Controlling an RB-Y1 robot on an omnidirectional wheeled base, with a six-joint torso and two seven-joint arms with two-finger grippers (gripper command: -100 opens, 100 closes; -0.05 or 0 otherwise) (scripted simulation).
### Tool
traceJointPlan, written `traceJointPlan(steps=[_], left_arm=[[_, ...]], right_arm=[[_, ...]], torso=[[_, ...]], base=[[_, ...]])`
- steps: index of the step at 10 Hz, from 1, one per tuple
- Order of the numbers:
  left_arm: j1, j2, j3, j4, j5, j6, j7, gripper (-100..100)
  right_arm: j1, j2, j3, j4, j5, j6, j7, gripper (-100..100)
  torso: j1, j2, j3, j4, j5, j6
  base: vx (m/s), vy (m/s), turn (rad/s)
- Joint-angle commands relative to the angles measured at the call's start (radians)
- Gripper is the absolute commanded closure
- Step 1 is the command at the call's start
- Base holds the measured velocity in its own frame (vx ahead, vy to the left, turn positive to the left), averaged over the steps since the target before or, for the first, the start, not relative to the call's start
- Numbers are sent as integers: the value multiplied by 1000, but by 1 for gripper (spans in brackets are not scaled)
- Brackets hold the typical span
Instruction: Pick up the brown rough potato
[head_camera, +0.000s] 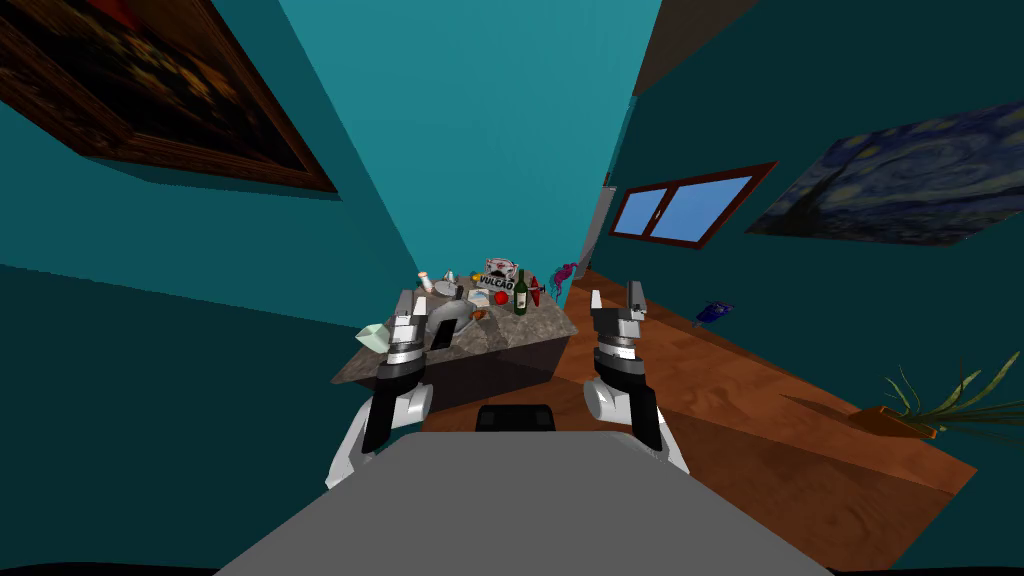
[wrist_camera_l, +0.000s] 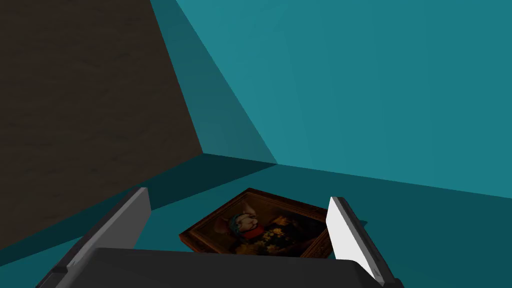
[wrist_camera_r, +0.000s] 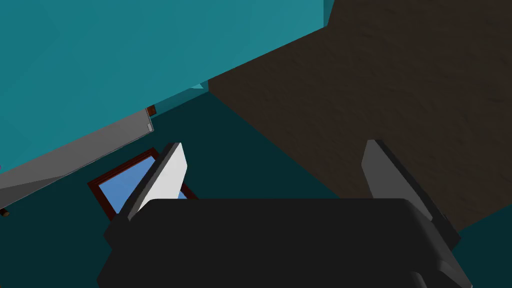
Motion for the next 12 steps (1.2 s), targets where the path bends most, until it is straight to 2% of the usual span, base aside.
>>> traceJointPlan(steps=[1, 4, 5, 7, 8, 9, 10, 11, 12], left_arm=[[-25, 32, -3, 9, 4, 43, 16, -100], [-86, 71, -9, 36, 13, 132, 52, -100], [-86, 71, -9, 36, 13, 142, 52, -100], [-144, 91, -14, 66, 22, 211, 84, -100], [-144, 91, -14, 66, 22, 234, 84, -100], [-177, 100, -16, 86, 28, 267, 102, -100], [-177, 100, -16, 86, 28, 285, 102, -100], [-213, 107, -18, 109, 35, 316, 120, -100], [-213, 107, -18, 109, 35, 341, 120, -100]], right_arm=[[0, 0, 0, 0, 0, 0, 0, 0], [0, 0, 0, 0, 0, 0, 0, 0], [0, 0, 0, 0, 0, 0, 0, 0], [0, 0, 0, 0, 0, 0, 0, 0], [0, 0, 0, 0, 0, 0, 0, 0], [0, 0, 0, 0, 0, 0, 0, 0], [0, 0, 0, 0, 0, 0, 0, 0], [0, 0, 0, 0, 0, 0, 0, 0], [0, 0, 0, 0, 0, 0, 0, 0]], torso=[[0, 0, 0, 0, 0, 0], [-2, 2, 1, 0, 0, 0], [-2, 2, 1, 0, 0, 0], [-1, 1, 1, 0, 0, 0], [-2, 1, 1, 0, 0, 0], [-1, 1, 1, 0, 0, 0], [-2, 1, 1, 0, 0, 0], [-1, 1, 1, 0, 0, 0], [-1, 1, 1, 0, 0, 0]], base=[[-16, -18, -58], [-34, -32, -63], [-19, -18, -13], [-20, -24, -50], [-22, -21, -23], [-25, -24, -41], [-17, -19, -22], [-19, -22, -34], [-18, -23, -21]])
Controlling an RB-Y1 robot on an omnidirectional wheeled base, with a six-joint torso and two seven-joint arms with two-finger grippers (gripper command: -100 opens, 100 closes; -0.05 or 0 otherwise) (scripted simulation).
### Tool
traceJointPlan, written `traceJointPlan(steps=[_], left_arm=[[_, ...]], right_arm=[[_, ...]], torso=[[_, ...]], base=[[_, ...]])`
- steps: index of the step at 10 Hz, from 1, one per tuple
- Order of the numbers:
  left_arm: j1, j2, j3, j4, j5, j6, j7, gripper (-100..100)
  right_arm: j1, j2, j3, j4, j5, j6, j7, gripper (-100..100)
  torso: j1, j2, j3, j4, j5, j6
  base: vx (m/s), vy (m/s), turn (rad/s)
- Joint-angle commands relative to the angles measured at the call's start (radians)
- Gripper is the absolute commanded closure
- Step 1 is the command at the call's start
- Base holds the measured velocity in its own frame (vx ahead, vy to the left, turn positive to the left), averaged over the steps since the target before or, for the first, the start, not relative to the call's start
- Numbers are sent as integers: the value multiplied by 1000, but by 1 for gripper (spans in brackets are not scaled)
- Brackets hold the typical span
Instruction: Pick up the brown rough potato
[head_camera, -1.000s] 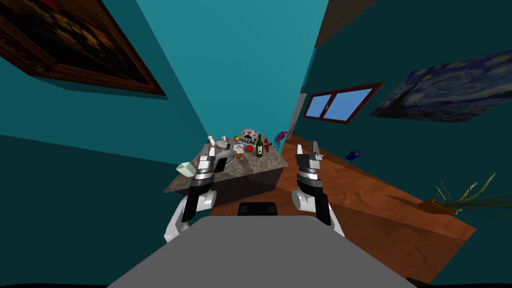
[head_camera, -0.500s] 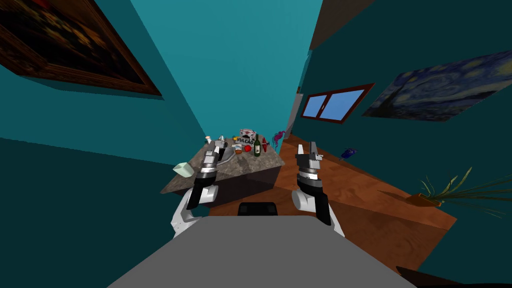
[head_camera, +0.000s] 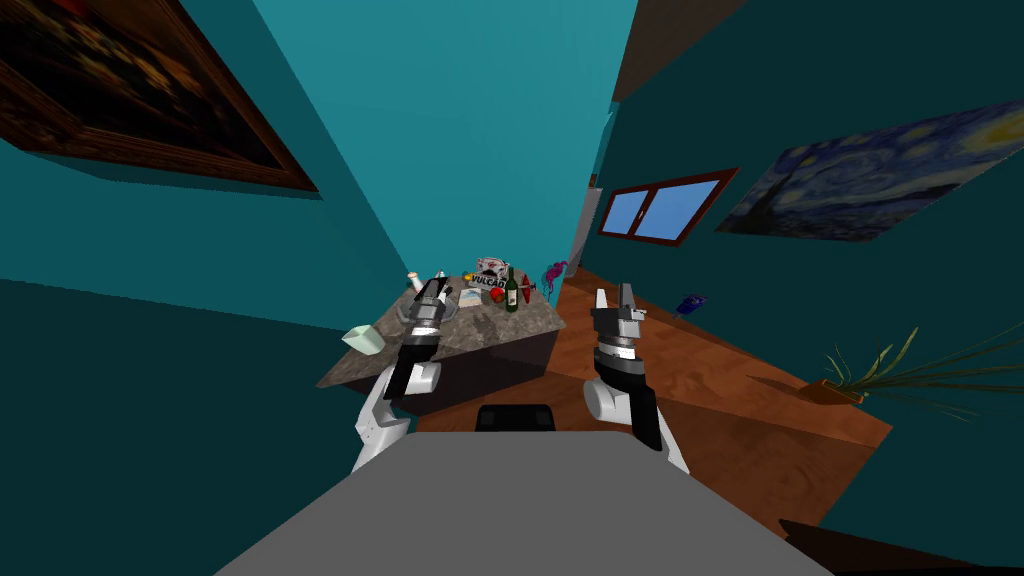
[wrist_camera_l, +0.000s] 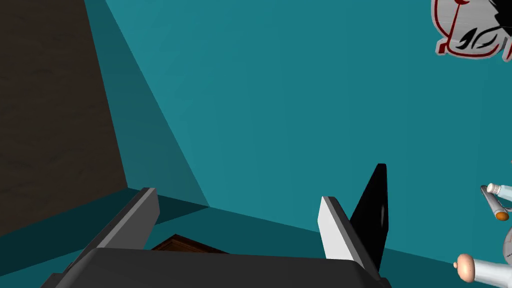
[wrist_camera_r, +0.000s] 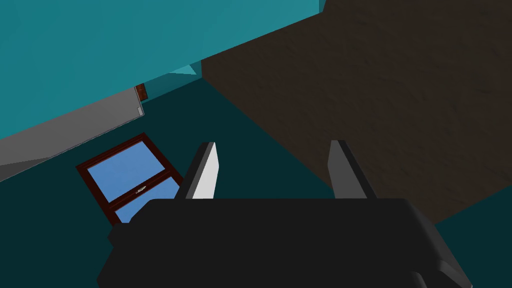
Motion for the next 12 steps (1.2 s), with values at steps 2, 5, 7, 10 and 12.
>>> traceJointPlan(steps=[2, 5, 7, 10, 12], left_arm=[[-41, 7, -2, 29, 9, 76, 23, -100], [-120, 14, -6, 93, 27, 166, 60, -100], [-162, 16, -7, 131, 37, 223, 78, -100], [-217, 17, -9, 173, 47, 296, 96, -100], [-217, 17, -9, 173, 47, 327, 96, -100]], right_arm=[[0, 0, 0, 0, 0, 0, 0, 0], [0, 0, 0, 0, 0, 0, 0, 0], [0, 0, 0, 0, 0, 0, 0, 0], [0, 0, 0, 0, 0, 0, 0, 0], [0, 0, 0, 0, 0, 0, 0, 0]], torso=[[-1, 0, 0, 0, 0, 0], [0, 0, 0, 0, 0, 0], [-1, 0, 0, 0, 0, 0], [0, -1, 0, 0, 0, 0], [0, -1, 0, 0, 0, 0]], base=[[-20, -29, -32], [-22, -33, -30], [-18, -37, -22], [-8, -25, -12], [-7, -21, -7]])
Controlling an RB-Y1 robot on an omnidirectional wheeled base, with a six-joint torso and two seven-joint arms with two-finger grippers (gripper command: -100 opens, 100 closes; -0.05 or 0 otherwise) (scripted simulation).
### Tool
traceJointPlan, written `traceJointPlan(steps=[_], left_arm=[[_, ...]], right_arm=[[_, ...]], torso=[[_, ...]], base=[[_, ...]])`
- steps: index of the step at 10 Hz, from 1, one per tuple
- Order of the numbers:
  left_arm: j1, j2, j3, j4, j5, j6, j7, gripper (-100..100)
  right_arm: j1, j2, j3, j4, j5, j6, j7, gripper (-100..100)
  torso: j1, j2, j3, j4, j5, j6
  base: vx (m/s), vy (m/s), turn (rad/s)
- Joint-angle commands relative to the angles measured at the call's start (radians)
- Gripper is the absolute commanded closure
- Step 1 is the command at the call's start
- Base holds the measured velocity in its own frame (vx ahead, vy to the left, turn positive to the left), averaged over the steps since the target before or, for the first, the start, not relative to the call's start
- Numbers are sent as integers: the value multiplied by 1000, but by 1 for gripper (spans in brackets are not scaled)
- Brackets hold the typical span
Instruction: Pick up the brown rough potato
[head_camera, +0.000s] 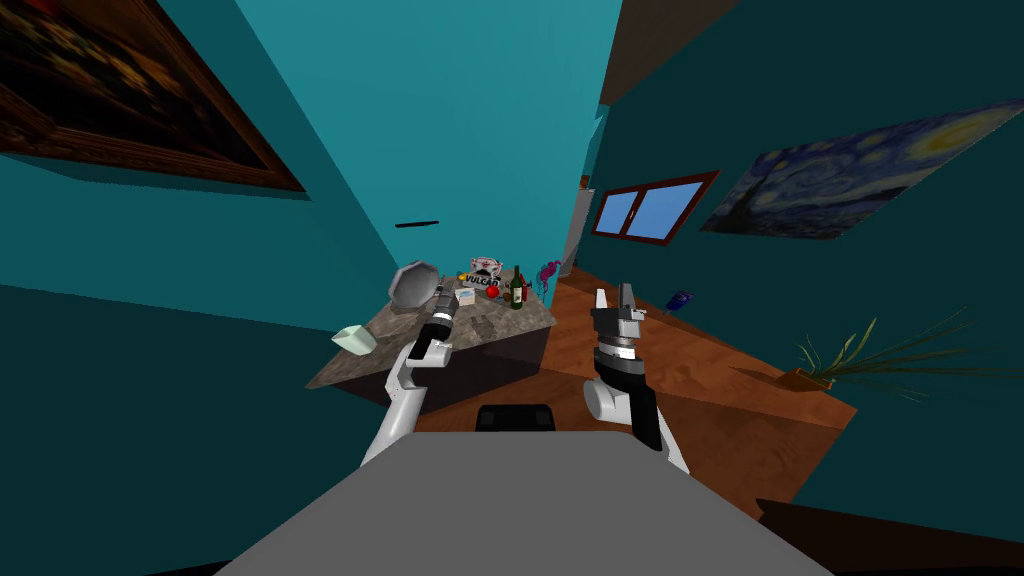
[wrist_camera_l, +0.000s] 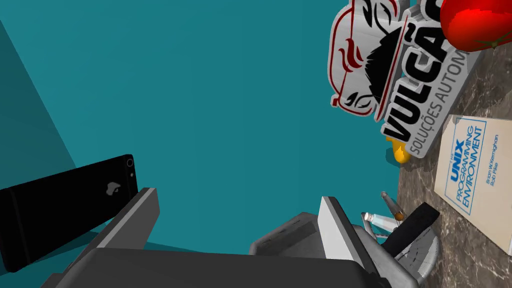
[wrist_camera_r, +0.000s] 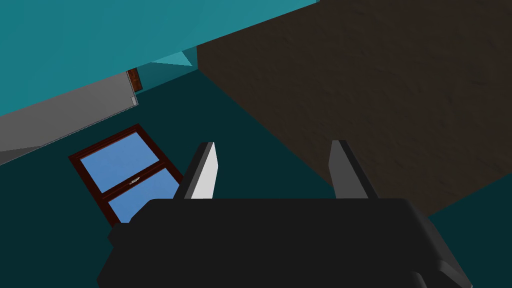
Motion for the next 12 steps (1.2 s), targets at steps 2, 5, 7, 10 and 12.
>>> traceJointPlan(steps=[2, 5, 7, 10, 12], left_arm=[[-50, -1, -2, 45, 11, 77, 17, -100], [-101, -2, -3, 94, 24, 142, 34, -100], [-152, -3, -4, 147, 36, 208, 50, -100], [-249, -6, -5, 241, 63, 300, 78, -100], [-296, -6, -6, 293, 77, 359, 90, -100]], right_arm=[[0, 0, 0, 0, 0, 0, 0, 0], [0, 0, 0, 0, 0, 0, 0, 0], [0, 0, 0, 0, 0, 0, 0, 0], [0, 0, 0, 0, 0, 0, 0, 0], [0, 0, 0, 0, 0, 0, 0, 0]], torso=[[-1, 0, 0, 0, 0, 0], [-2, 0, 0, 0, 0, 0], [-1, -1, 0, 0, 0, 0], [-2, 0, 0, 0, 0, 0], [-1, -1, -1, 0, 0, 0]], base=[[-10, -34, -16], [-5, -33, -5], [-1, -26, -4], [-1, -44, 5], [8, -35, 10]])
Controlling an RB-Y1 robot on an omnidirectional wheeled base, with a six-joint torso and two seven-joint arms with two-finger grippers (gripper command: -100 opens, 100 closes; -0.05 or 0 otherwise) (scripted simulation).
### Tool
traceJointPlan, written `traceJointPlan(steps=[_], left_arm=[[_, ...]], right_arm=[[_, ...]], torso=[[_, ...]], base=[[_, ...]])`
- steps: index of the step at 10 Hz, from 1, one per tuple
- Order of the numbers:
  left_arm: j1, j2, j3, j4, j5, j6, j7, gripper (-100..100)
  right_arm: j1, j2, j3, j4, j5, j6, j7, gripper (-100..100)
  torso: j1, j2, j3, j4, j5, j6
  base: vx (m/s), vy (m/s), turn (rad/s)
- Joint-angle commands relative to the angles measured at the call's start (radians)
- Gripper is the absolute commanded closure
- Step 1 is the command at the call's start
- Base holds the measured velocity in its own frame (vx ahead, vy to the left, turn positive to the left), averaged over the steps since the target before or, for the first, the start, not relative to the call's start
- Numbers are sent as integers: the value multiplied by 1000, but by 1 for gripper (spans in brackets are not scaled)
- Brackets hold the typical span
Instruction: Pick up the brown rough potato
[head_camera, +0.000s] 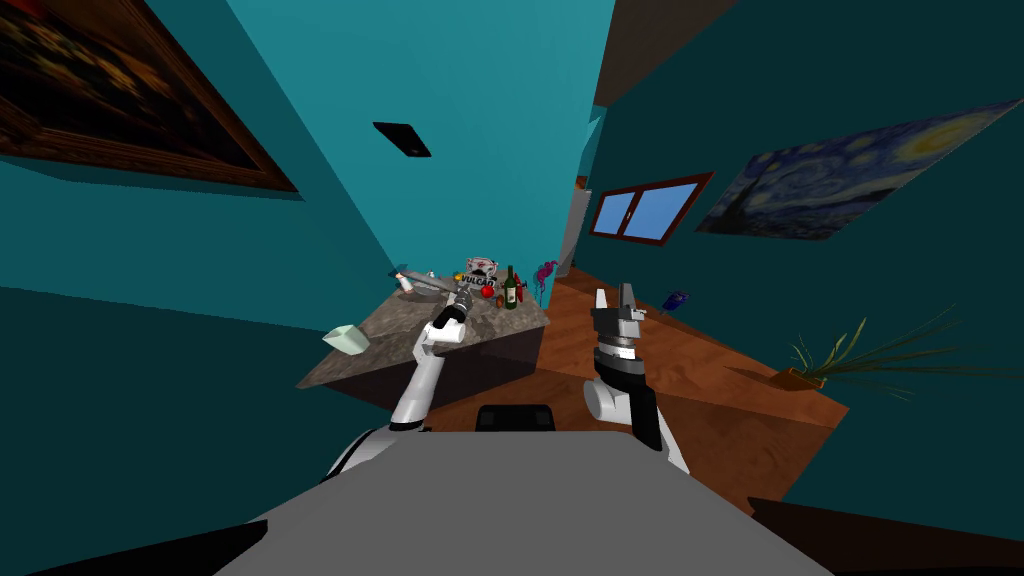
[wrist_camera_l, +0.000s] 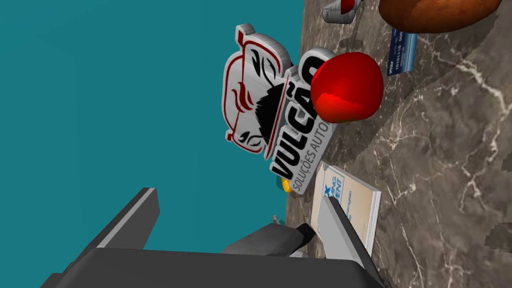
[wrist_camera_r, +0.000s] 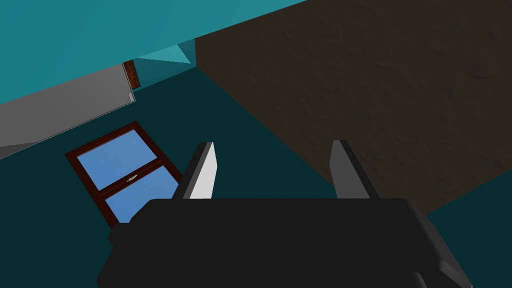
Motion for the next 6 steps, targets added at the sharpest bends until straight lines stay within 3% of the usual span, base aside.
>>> traceJointPlan(steps=[1, 2, 3, 4, 6], left_arm=[[-44, 2, 1, 50, 8, 50, 8, -100], [-44, 2, 1, 50, 8, 67, 8, -100], [-96, 1, 2, 106, 23, 96, 19, -100], [-100, 1, 2, 114, 23, 126, 19, -100], [-155, 1, 2, 177, 38, 184, 30, -100]], right_arm=[[0, 0, 0, 0, 0, 0, 0, 0], [0, 0, 0, 0, 0, 0, 0, 0], [0, 0, 0, 0, 0, 0, 0, 0], [0, 0, 0, 0, 0, 0, 0, 0], [0, 0, 0, 0, 0, 0, 0, 0]], torso=[[0, 0, 0, 0, 0, 0], [0, 0, 0, 0, 0, 0], [1, 0, 0, 0, 0, 0], [1, 0, 0, 0, 0, 0], [0, 0, 0, 0, 0, 0]], base=[[3, -34, 14], [1, -15, 1], [6, -28, 26], [8, -30, 15], [12, -32, 28]])
